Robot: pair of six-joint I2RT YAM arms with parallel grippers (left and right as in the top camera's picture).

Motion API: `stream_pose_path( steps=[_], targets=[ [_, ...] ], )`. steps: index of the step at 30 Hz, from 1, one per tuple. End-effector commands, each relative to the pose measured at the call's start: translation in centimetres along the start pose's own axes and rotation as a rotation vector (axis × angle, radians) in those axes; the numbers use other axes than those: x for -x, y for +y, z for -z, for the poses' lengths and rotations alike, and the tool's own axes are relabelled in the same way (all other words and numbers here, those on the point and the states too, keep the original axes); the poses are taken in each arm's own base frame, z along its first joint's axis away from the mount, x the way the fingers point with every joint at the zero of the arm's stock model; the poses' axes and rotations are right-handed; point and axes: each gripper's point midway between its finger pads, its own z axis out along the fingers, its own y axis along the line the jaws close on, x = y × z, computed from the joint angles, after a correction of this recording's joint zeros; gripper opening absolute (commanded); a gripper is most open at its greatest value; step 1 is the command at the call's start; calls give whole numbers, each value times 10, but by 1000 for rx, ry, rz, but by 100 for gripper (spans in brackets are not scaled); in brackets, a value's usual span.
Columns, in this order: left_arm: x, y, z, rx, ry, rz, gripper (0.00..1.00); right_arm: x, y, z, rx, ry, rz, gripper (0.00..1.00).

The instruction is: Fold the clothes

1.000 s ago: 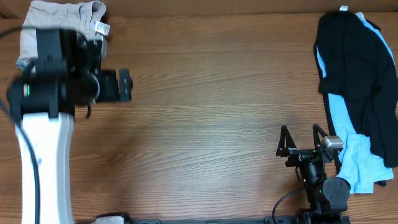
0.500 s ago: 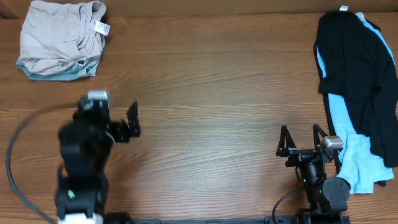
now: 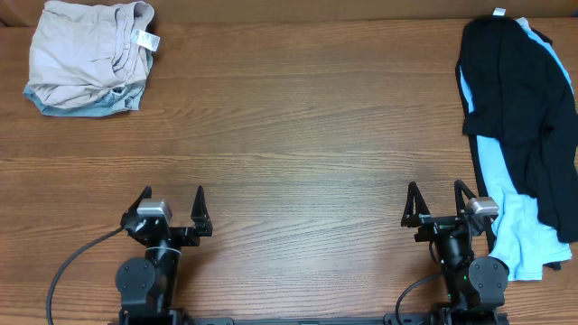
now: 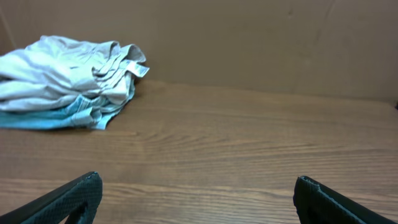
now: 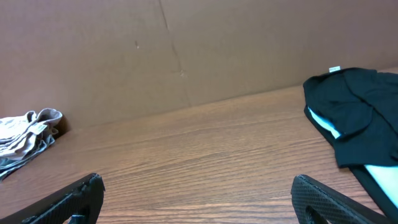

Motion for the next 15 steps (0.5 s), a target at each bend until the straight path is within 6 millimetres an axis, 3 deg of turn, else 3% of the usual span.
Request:
stream_pose_path(
  steps=[1,15],
  targets=[
    [-12,8,2,34,-21,61,100,-2,0,0,1,-5,-3,100],
    [-8,13,3,66,-41,55,100,-2,0,0,1,-5,-3,100]
  ],
)
